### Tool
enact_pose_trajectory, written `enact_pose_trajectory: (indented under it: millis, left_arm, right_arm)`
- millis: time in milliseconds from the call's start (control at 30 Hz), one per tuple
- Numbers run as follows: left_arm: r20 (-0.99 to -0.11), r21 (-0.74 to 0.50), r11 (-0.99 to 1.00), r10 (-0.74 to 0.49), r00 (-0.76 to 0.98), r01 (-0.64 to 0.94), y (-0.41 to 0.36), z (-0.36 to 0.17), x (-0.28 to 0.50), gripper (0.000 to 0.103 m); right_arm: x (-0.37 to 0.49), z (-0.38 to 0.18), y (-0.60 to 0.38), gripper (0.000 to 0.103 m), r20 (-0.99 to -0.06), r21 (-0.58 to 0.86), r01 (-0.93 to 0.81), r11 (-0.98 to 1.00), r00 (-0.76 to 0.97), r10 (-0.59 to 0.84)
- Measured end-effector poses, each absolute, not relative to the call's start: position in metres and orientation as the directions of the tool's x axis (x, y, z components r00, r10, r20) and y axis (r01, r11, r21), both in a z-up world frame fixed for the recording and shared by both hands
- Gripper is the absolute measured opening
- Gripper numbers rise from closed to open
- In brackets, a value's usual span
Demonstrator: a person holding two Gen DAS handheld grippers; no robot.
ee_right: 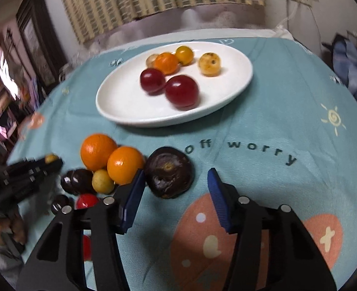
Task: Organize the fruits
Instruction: 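Grasp a small yellow fruit with the left tool while the right tool grasps the dark brown fruit, then place both held fruits on the white plate and open both tools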
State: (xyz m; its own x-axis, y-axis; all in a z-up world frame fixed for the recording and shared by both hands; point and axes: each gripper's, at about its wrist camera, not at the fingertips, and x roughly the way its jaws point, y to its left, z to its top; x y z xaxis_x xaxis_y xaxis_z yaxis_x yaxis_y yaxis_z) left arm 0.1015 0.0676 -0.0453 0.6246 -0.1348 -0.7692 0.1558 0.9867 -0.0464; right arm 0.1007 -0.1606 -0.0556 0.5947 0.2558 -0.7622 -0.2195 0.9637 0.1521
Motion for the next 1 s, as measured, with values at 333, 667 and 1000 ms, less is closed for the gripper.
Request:
enact_pose_trajectory:
  millis: [333, 667, 1000]
  left_arm:
    - [-0.769, -0.052, 0.986, -0.139, 0.624, 0.155, 0.068, -0.045, 0.102, 0.026]
    - [-0.707, -0.081, 0.977, -0.195, 0.679, 0.197, 0.062, -0.031, 0.090, 0.026]
    - [-0.640, -0.121, 0.958, -0.275, 0.717, 0.260, 0.020, 0.035, 0.147, 0.026]
  right_arm:
    - [0.115, -0.061, -0.149, 0.044, -0.774, 0.069, -0.233, 0.970, 0.602, 0.199]
    - [0.100, -0.036, -0.177, 0.044, -0.701, 0.254, -0.217, 0.943, 0.630, 0.334]
    - [0.137, 0.018, -0.191, 0.044, -0.625, 0.288, -0.195, 0.938, 0.704, 0.338]
